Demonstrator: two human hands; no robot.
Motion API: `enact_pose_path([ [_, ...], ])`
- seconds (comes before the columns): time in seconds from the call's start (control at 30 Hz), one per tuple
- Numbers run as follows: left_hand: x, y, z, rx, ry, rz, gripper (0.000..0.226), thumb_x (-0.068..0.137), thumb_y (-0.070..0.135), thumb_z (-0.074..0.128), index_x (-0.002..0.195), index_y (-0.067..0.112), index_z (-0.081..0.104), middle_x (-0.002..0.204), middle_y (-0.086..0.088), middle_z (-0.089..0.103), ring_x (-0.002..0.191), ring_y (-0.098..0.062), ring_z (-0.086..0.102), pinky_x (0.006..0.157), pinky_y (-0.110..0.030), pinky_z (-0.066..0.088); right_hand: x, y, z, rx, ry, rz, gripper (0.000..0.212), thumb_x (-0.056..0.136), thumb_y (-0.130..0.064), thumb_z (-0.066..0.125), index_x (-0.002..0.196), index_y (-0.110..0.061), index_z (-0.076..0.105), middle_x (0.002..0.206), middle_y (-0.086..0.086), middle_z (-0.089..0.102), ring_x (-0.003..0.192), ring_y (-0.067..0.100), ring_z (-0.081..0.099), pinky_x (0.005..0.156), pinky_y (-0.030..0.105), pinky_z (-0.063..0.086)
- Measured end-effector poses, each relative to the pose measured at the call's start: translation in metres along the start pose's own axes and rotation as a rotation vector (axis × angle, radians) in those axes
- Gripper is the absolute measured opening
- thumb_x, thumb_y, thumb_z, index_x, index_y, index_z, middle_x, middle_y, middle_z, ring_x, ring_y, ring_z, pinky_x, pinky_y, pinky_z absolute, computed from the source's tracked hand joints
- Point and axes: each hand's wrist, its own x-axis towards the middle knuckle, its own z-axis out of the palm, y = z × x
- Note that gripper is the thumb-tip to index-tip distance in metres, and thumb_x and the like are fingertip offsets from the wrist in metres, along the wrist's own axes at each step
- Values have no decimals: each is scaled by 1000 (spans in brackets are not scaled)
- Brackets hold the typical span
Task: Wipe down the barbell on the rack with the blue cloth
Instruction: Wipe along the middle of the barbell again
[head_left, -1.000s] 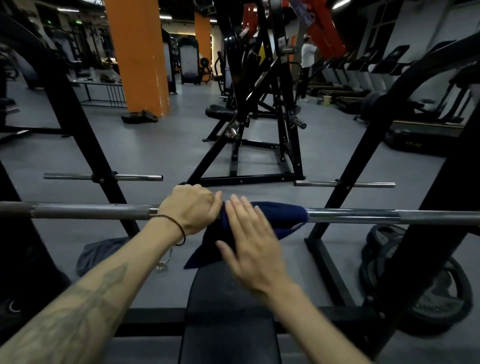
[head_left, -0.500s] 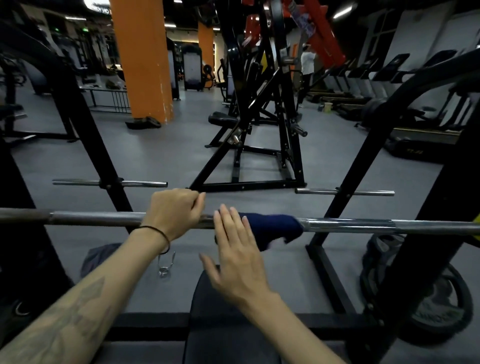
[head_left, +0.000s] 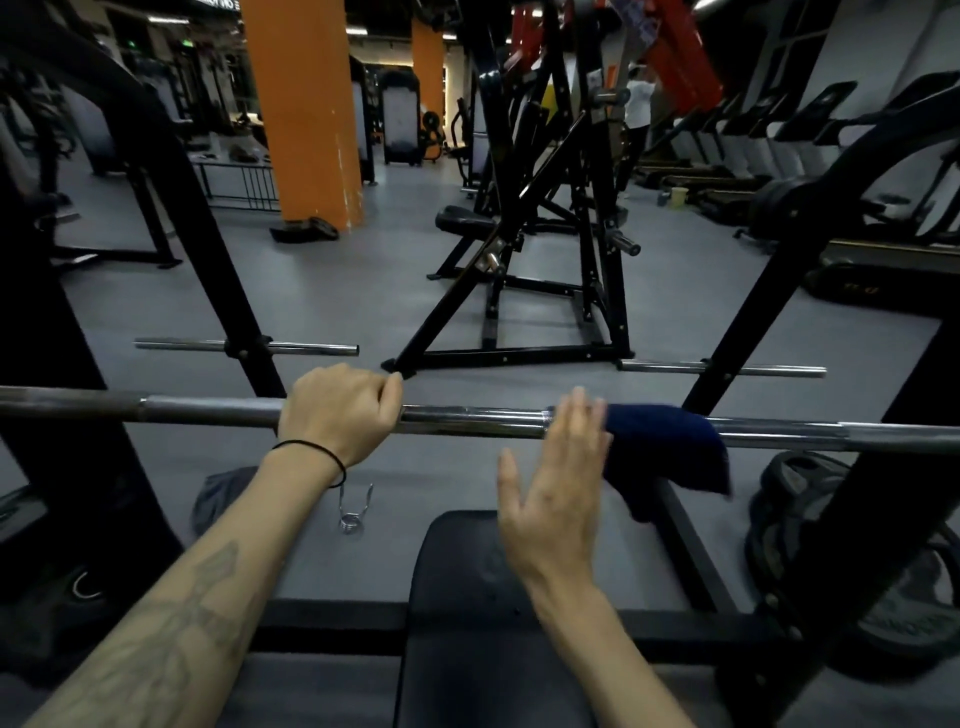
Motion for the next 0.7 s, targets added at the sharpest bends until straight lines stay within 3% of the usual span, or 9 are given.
enact_pose_path([
  [0.13,-4,-4,4,10,102,102,50,92,34,36,46,17,47,46,7,31,49,-26,41,56,-30,25,5,19,-11,-91,-231,-521,75,103,-41,49,161,-3,21,171,12,14,159,24,9,129,42,13],
  [0.2,-4,-5,5,28,148,117,51,93,35,38,48,17,53,47,6,32,49,-28,46,55,-29,26,22,55,-30,-187,-247,-637,70,104,-39,47,160,-4,25,170,11,18,158,23,14,126,44,21],
  [0.33,-4,-2,9,31,168,45,57,93,42,33,50,14,60,43,-2,46,45,-33,53,51,-26,26,19,105,-52,-226,-69,-371,67,104,-36,42,159,-1,27,168,15,24,157,27,17,126,49,19],
  [0.47,-8,-1,12,8,234,46,56,95,39,34,50,14,57,46,-5,53,42,-34,52,51,-25,24,4,37,-1,-50,110,50,74,102,-39,43,158,4,21,168,20,15,158,34,8,127,51,11],
  [0.5,-10,-3,13,-6,257,71,55,97,39,35,51,16,55,47,-2,52,42,-33,51,50,-25,23,3,14,7,-4,77,38,76,103,-41,42,160,2,17,170,19,10,158,32,3,128,49,7],
  [0.57,-14,-9,14,-27,290,159,53,100,42,37,56,18,53,50,1,51,42,-27,50,46,-25,24,0,-13,15,-19,-64,-172,77,104,-43,43,161,0,15,171,16,7,159,29,0,129,44,3],
  [0.63,-17,-14,15,-39,320,273,51,100,45,39,60,18,55,53,1,52,45,-25,51,44,-27,27,2,-10,10,-84,-163,-398,76,103,-42,47,161,-1,20,171,15,12,159,27,4,129,44,9],
  [0.7,-17,-15,16,-26,349,291,51,101,43,39,60,17,54,53,-1,53,44,-26,52,45,-27,26,10,12,-2,-151,-172,-503,74,102,-41,50,161,-4,25,170,13,15,159,26,8,128,43,14],
])
